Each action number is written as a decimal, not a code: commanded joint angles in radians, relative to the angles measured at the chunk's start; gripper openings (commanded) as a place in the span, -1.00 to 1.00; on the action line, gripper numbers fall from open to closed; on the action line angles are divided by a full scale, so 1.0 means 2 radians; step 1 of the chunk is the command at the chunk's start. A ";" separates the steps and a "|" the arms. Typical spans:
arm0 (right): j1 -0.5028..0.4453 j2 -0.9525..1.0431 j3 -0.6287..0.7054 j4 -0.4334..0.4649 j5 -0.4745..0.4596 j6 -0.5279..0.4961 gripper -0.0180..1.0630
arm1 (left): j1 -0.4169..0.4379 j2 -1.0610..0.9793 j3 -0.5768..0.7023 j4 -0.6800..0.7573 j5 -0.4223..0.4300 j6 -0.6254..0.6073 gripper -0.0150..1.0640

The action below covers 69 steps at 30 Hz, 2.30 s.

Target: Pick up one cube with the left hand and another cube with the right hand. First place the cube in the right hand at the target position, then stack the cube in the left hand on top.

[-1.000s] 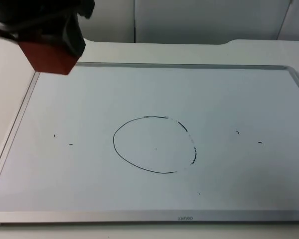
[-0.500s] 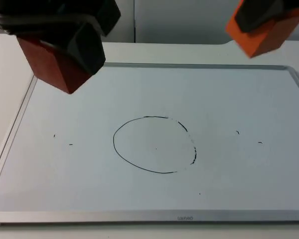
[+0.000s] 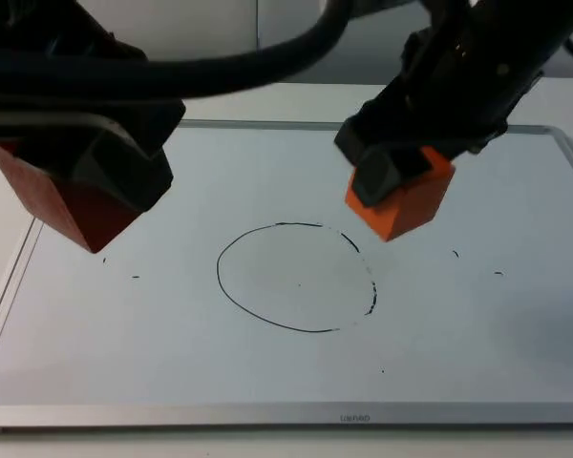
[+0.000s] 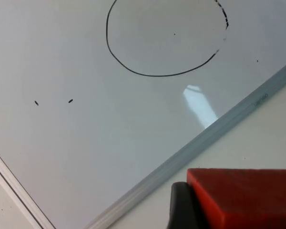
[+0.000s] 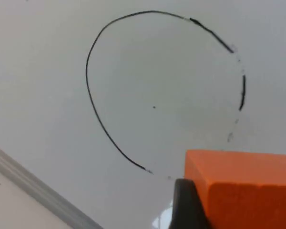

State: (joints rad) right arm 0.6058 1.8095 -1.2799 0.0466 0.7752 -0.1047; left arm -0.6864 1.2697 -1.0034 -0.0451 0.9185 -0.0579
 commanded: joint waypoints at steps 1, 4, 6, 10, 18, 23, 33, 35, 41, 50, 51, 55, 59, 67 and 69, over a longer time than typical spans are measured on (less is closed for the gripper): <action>0.010 0.020 -0.014 0.002 -0.010 -0.001 -0.97 | -0.003 -0.006 0.002 -0.004 -0.007 -0.006 -0.98; 0.021 0.044 -0.030 0.002 -0.009 0.000 -0.97 | -0.003 -0.006 0.002 -0.004 -0.007 -0.006 -0.98; 0.027 0.067 -0.049 0.003 -0.009 0.002 -0.97 | -0.003 -0.006 0.002 -0.004 -0.007 -0.006 -0.98; 0.029 0.099 -0.070 0.002 -0.005 0.013 -0.97 | -0.003 -0.006 0.002 -0.004 -0.008 -0.006 -0.98; 0.029 0.144 -0.096 0.002 -0.002 0.013 -0.97 | -0.003 -0.006 0.002 -0.004 -0.008 -0.006 -0.98; 0.029 0.158 -0.108 0.001 -0.008 0.013 -0.97 | -0.003 -0.006 0.002 -0.004 -0.008 -0.006 -0.98; 0.033 0.185 -0.111 -0.017 -0.027 0.013 -0.97 | -0.003 -0.006 0.002 -0.004 -0.008 -0.006 -0.98; 0.033 0.186 -0.111 -0.017 -0.028 0.013 -0.97 | -0.003 -0.006 0.002 -0.004 -0.008 -0.006 -0.98; 0.033 0.186 -0.111 -0.023 -0.031 0.013 -0.97 | -0.003 -0.006 0.002 -0.004 -0.008 -0.006 -0.98; 0.033 0.186 -0.111 -0.008 -0.038 0.013 -0.07 | -0.003 -0.006 0.002 -0.004 -0.008 -0.006 -0.98; 0.033 0.186 -0.111 -0.004 -0.041 0.013 0.14 | -0.003 -0.006 0.002 -0.004 -0.008 -0.006 -0.98; 0.033 0.184 -0.117 -0.002 -0.043 0.013 0.67 | -0.003 -0.006 0.002 -0.004 -0.008 -0.006 -0.98; 0.033 0.184 -0.139 -0.002 -0.027 0.013 0.86 | -0.003 -0.006 0.002 -0.004 -0.008 -0.006 -0.98; 0.033 0.136 -0.175 -0.002 0.004 0.010 0.86 | -0.003 -0.006 0.002 -0.004 -0.008 -0.006 -0.98; 0.033 0.120 -0.175 -0.002 0.007 0.007 0.86 | -0.003 -0.006 0.002 -0.004 -0.009 -0.006 -0.98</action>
State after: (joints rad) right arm 0.6667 2.0782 -1.6207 0.0403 0.7824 -0.0816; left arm -0.6864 1.2659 -1.0011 -0.0471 0.9164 -0.0602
